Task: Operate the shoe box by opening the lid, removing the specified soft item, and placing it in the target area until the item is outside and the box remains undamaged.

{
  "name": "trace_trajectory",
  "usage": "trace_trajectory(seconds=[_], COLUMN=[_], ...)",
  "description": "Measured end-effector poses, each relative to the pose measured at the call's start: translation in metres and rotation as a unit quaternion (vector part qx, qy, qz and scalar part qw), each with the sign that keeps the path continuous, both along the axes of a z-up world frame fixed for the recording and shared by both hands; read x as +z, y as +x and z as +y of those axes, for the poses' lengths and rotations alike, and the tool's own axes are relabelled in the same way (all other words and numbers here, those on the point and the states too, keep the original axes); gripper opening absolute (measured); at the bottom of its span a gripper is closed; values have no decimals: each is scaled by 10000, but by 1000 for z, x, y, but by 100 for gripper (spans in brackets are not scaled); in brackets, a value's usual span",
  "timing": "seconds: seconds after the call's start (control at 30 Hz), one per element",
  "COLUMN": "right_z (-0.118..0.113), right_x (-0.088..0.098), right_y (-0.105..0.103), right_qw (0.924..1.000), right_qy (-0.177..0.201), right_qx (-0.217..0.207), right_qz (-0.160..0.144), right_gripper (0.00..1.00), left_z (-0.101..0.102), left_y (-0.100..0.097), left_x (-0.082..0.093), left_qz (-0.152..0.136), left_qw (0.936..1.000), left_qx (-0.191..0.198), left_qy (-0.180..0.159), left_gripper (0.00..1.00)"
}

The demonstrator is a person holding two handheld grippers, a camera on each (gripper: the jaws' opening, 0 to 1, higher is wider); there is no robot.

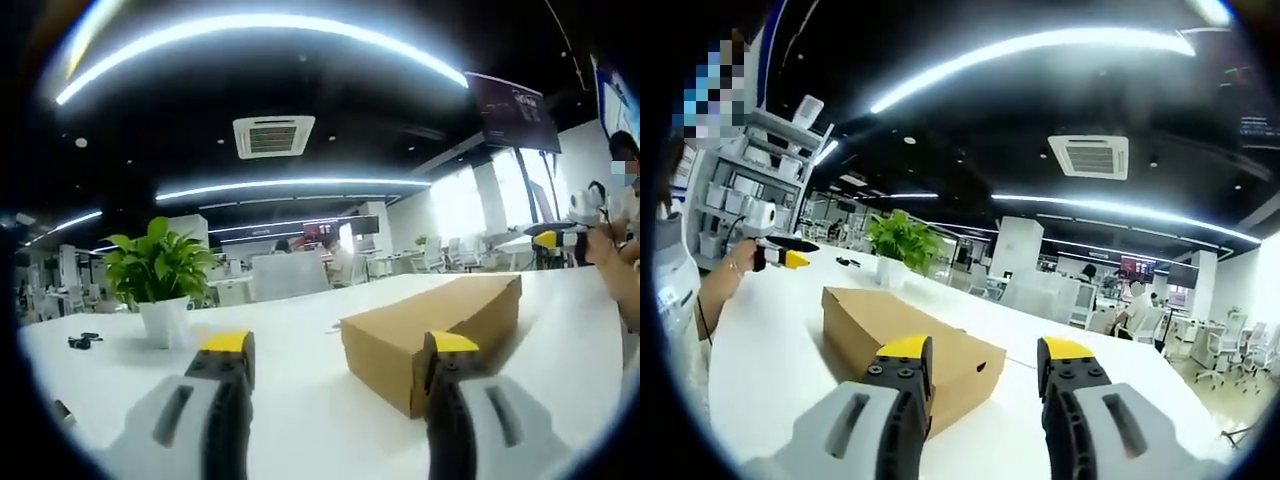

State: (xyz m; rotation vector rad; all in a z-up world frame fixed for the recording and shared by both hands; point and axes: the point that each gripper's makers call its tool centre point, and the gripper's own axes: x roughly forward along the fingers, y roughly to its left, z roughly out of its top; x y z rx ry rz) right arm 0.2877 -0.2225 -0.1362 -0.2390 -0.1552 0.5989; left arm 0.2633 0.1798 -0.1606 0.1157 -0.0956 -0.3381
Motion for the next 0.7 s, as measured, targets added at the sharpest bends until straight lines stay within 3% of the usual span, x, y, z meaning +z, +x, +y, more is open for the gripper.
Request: trace_trajectory(seconds=[0.4, 0.53, 0.7], right_z=[12, 19, 27], right_x=[30, 28, 14], right_y=[-1, 4, 14], right_qw=[9995, 9990, 9979], right_qy=[-174, -304, -394], right_qx=[239, 326, 491], right_qz=[-141, -100, 134], right_gripper=[43, 43, 43], left_z=[-24, -32, -45], left_y=[-5, 0, 10], left_x=[30, 40, 46], left_qz=[-21, 13, 130], left_qw=[9989, 9977, 9948], left_qx=[-413, -578, -977], left_qy=[219, 358, 268], left_gripper=[70, 70, 70])
